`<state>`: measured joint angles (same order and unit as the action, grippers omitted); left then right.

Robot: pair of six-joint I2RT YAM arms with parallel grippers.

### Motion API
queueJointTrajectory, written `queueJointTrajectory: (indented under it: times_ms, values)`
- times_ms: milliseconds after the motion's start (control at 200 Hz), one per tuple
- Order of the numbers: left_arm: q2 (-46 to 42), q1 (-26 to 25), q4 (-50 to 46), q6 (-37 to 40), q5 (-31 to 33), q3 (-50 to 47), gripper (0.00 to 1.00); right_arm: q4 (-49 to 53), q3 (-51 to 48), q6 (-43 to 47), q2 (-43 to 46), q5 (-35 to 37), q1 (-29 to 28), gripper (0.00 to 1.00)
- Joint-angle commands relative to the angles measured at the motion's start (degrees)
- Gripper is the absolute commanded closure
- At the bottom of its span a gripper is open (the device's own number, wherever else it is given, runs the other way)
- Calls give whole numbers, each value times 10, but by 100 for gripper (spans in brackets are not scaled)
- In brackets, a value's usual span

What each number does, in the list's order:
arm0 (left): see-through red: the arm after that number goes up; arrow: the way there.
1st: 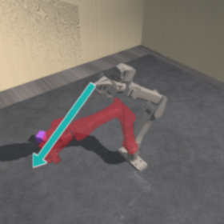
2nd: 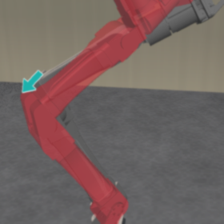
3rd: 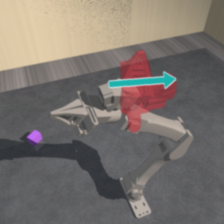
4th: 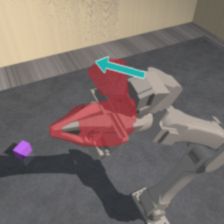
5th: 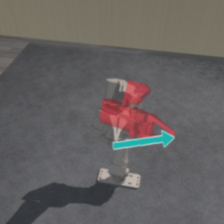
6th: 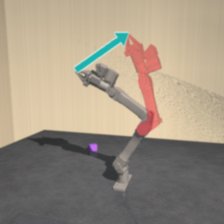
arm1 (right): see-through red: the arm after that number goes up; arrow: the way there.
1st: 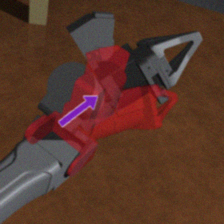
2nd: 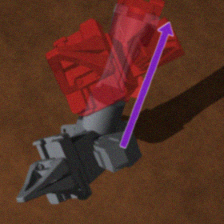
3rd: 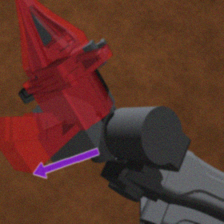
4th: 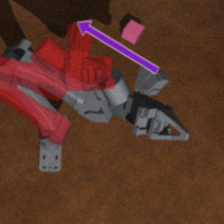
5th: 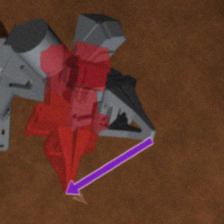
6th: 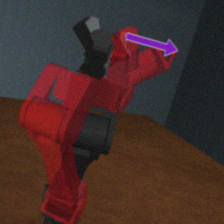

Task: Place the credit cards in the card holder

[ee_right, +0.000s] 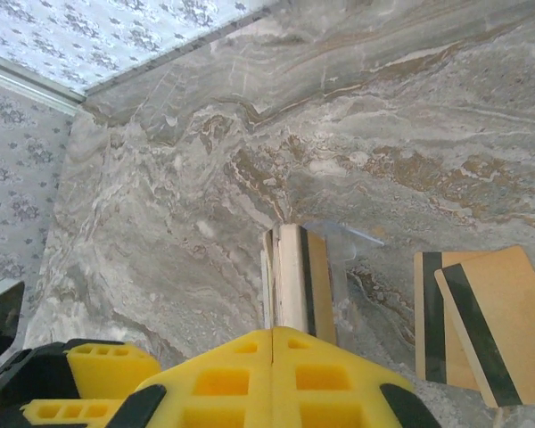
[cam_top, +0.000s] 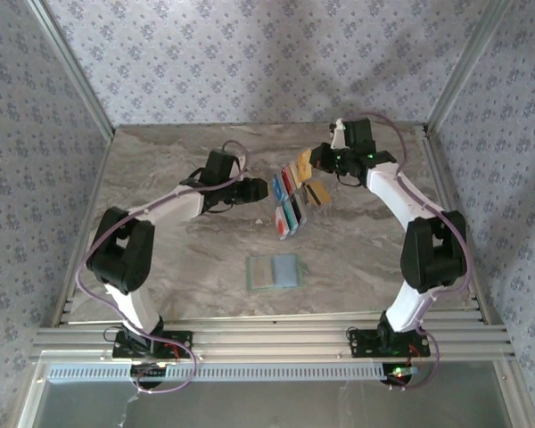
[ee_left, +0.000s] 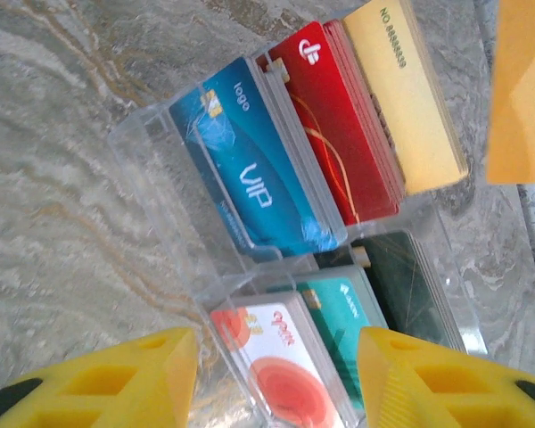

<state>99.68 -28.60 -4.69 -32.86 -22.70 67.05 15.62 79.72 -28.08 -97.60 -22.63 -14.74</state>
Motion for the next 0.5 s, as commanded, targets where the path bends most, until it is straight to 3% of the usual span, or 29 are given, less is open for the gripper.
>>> queueJointTrajectory:
  times_ms: [0,495]
  values:
    - [-46,2,10,-3,19,-38,48,13,-17,-1,51,33,-15,100]
    - [-198,-52,11,6,105,-191,43,54,-142,-5,224,133,-102,100]
